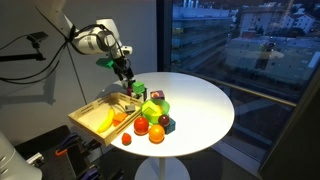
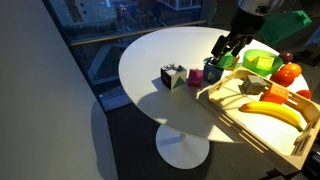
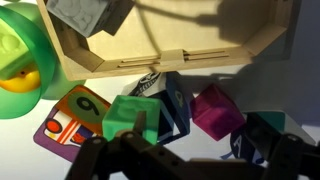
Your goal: Remove the pink block from the crate and put it on the table
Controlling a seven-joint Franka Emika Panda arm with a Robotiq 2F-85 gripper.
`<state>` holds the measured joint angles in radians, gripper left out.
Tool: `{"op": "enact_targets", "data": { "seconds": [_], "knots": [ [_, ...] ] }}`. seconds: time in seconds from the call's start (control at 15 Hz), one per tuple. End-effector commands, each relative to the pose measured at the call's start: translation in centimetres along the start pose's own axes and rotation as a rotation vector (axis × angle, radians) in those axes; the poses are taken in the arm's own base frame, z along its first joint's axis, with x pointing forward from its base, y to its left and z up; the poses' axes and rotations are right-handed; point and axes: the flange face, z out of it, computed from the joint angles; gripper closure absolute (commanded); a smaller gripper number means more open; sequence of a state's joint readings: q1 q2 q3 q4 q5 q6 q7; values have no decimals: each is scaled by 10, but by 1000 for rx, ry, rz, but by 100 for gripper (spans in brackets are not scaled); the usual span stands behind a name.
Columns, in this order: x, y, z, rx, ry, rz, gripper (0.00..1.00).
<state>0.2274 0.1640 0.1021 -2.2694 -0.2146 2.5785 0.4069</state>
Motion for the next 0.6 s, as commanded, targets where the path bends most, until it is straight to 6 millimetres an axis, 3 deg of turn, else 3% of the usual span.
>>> {"op": "enact_targets", "data": {
  "seconds": [0.0, 0.53],
  "knots": [
    [1, 6, -10, -22, -34, 17, 0],
    [-15, 26, -37, -54, -162, 13, 0]
  ]
}}
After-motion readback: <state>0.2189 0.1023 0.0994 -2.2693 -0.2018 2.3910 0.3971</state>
